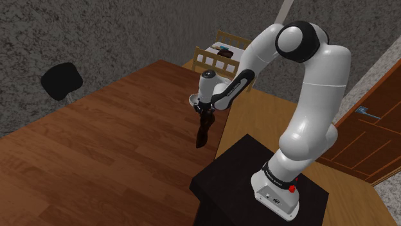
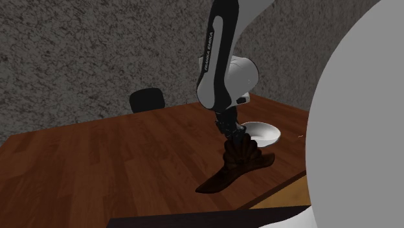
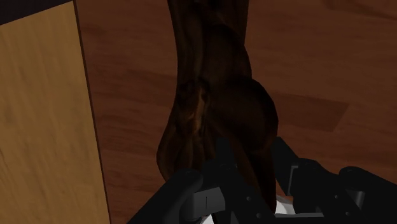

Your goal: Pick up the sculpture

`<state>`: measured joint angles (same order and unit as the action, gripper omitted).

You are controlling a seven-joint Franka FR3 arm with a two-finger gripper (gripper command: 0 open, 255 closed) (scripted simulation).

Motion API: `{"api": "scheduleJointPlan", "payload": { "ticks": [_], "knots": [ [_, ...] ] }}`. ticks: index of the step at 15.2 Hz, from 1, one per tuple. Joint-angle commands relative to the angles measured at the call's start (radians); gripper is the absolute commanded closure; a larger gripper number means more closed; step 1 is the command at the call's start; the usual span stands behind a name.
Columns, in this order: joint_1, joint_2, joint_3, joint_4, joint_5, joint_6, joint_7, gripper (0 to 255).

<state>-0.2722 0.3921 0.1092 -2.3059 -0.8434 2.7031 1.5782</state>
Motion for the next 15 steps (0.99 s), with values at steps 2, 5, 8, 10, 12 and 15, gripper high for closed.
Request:
{"api": "scheduleJointPlan", "payload": {
  "ticks": [2, 5, 8, 10, 12, 15],
  "knots": [
    [-0.012, -0.034, 0.017, -0.011, 0.033, -0.019, -0.032, 255],
    [-0.025, -0.074, 0.037, -0.023, 0.073, -0.043, -0.071, 255],
    [-0.036, -0.114, 0.055, -0.032, 0.114, -0.067, -0.11, 255],
    [-0.043, -0.139, 0.066, -0.036, 0.142, -0.084, -0.135, 255],
    [-0.049, -0.165, 0.076, -0.04, 0.169, -0.101, -0.161, 255],
    [-0.054, -0.192, 0.086, -0.043, 0.198, -0.12, -0.188, 255]
  ]
}}
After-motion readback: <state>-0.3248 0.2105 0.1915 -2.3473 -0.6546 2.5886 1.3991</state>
